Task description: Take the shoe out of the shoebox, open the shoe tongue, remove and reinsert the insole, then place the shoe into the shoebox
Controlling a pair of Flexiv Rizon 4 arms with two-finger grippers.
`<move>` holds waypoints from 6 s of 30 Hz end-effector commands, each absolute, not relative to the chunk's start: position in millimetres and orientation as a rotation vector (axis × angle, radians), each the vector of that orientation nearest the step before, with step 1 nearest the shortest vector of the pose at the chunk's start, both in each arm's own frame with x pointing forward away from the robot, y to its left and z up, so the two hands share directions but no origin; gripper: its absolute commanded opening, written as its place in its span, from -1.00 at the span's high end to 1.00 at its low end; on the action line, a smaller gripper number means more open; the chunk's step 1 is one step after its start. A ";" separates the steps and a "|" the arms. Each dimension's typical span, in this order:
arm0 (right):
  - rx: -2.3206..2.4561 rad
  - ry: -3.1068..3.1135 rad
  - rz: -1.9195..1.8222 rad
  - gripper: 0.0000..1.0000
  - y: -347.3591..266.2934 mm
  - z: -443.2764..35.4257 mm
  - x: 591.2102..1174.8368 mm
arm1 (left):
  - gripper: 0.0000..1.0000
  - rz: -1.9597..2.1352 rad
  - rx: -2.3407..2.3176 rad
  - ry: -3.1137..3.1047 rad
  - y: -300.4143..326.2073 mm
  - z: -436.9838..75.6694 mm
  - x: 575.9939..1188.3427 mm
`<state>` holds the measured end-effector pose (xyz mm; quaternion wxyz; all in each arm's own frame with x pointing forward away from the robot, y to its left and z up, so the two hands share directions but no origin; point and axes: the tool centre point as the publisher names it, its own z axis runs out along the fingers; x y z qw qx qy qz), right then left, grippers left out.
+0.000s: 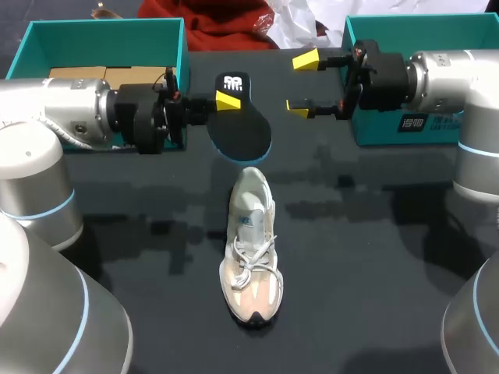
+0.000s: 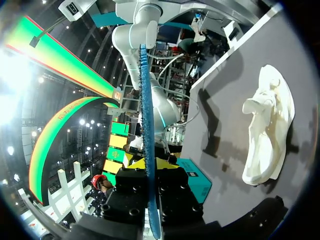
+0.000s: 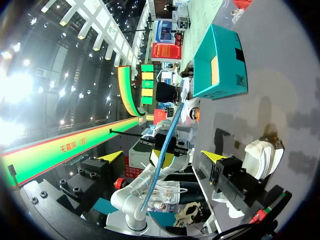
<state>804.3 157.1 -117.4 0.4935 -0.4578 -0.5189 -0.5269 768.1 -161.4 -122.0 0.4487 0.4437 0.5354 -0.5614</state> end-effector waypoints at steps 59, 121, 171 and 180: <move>-1.112 -1.258 -1.279 -1.00 157.6 -117.8 803.5 | 1.00 -2.541 -0.975 2.160 -156.7 -110.0 766.8; -1.680 -1.844 -0.745 -1.00 169.9 -48.2 793.9 | 1.00 -2.582 -2.389 1.982 -188.6 -192.5 769.7; -2.111 -2.305 -0.032 -1.00 249.7 -38.3 705.4 | 1.00 -2.582 -2.389 1.982 -188.6 -192.5 769.7; -2.037 -2.251 -0.175 -1.00 240.4 -47.5 699.3 | 1.00 -2.582 -2.389 1.982 -188.6 -192.5 769.7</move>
